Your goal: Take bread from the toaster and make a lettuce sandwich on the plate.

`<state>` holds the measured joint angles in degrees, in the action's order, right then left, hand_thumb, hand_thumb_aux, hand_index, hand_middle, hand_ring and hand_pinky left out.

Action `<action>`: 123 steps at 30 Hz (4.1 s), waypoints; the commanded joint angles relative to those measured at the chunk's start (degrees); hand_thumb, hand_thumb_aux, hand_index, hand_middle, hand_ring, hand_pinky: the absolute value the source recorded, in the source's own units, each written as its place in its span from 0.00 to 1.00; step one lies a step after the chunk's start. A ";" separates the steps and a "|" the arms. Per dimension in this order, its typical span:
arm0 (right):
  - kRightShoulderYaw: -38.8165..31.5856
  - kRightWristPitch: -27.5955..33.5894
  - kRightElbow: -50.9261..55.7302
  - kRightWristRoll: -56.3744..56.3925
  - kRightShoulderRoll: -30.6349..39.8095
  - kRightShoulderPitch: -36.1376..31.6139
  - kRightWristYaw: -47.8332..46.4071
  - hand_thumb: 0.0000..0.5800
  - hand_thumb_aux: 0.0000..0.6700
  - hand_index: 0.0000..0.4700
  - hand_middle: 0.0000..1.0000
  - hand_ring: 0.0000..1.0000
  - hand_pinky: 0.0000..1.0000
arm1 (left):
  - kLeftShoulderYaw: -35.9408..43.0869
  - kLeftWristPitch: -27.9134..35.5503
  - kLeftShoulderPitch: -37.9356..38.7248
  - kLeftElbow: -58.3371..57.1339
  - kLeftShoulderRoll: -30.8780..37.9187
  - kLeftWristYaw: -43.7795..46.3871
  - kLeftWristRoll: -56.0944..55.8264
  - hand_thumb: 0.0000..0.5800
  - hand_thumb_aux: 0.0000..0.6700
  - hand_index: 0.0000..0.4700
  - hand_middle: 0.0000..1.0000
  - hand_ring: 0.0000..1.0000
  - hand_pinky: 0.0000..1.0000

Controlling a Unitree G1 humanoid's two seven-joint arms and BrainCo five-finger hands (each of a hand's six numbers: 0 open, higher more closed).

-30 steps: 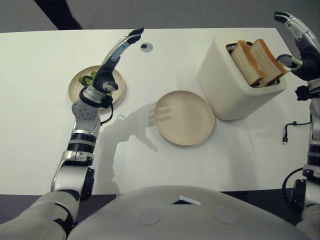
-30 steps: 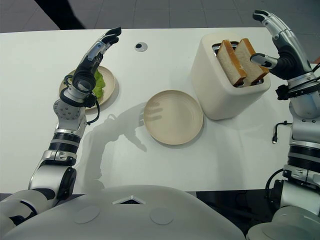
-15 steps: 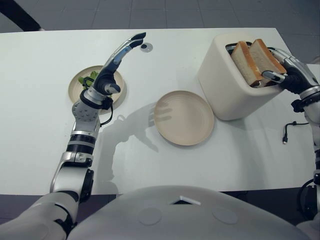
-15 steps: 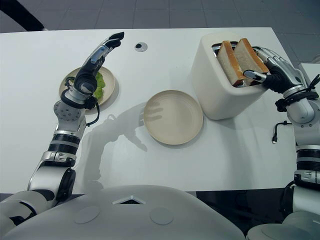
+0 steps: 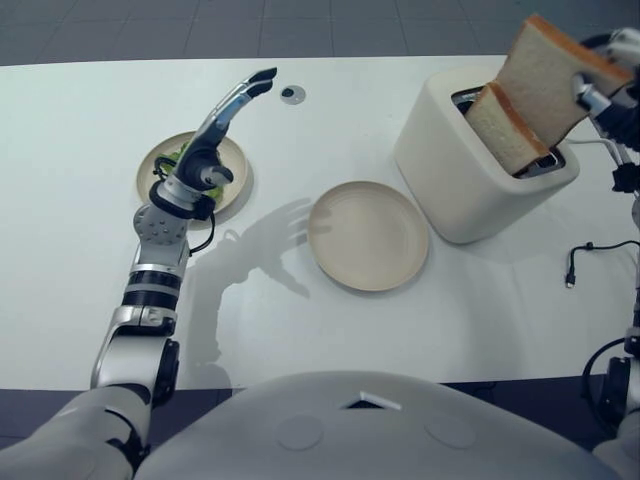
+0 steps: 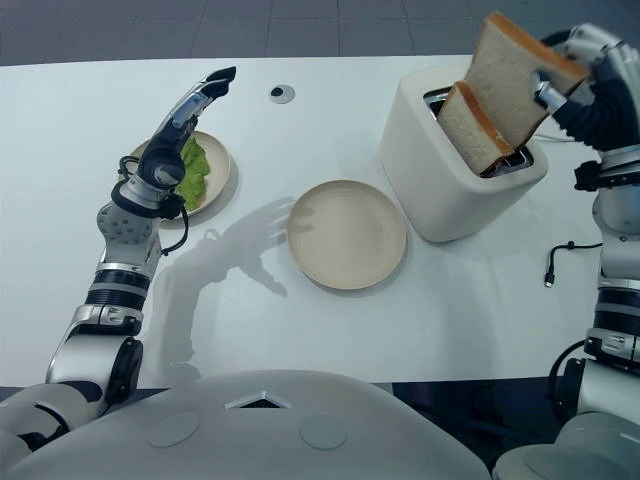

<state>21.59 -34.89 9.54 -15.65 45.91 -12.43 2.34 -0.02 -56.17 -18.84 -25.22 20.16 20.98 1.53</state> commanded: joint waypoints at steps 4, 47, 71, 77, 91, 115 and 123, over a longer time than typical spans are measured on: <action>2.83 -4.38 -8.35 15.03 -3.93 -0.39 -1.02 1.00 1.00 1.00 1.00 1.00 1.00 | -3.03 7.22 -1.70 -6.14 10.00 -13.34 21.69 0.00 0.00 0.00 0.00 0.00 0.00; -24.55 13.91 -11.64 12.65 -10.10 10.60 -32.12 1.00 1.00 1.00 1.00 1.00 1.00 | 13.42 36.93 -1.04 -13.31 22.71 -17.95 37.37 0.00 0.00 0.00 0.00 0.00 0.00; -38.86 10.01 -2.17 -5.46 -21.06 4.52 -24.37 0.09 0.05 0.05 0.22 0.22 0.22 | 14.41 26.00 -1.68 -11.05 21.48 -19.38 33.62 1.00 1.00 1.00 0.00 0.00 0.00; -38.69 6.01 -4.39 -5.13 -23.82 3.62 -20.37 0.00 0.00 0.00 0.00 0.00 0.00 | 14.16 24.19 -1.82 -11.52 21.36 -20.26 33.47 1.00 1.00 1.00 0.00 0.00 0.00; -32.88 1.89 -9.70 2.65 -22.84 4.10 -20.68 0.00 0.00 0.00 0.00 0.00 0.00 | 18.55 27.30 -5.05 -20.35 20.14 -24.39 38.26 0.00 0.00 0.00 0.00 0.00 0.00; -28.48 2.02 -10.80 6.72 -20.60 3.60 -22.24 0.00 0.00 0.00 0.00 0.00 0.00 | 16.95 6.41 -1.49 -6.34 17.50 -18.16 22.09 1.00 1.00 1.00 0.00 0.00 0.00; -27.61 1.61 -10.84 7.99 -20.58 3.61 -22.94 0.00 0.00 0.00 0.00 0.00 0.00 | 24.56 6.56 -1.29 -1.58 6.82 -12.40 25.88 1.00 1.00 1.00 0.00 0.00 0.00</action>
<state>-6.22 -33.20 -1.10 -8.51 24.93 -8.55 -20.00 23.12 -49.75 -20.86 -28.16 28.23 7.31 26.20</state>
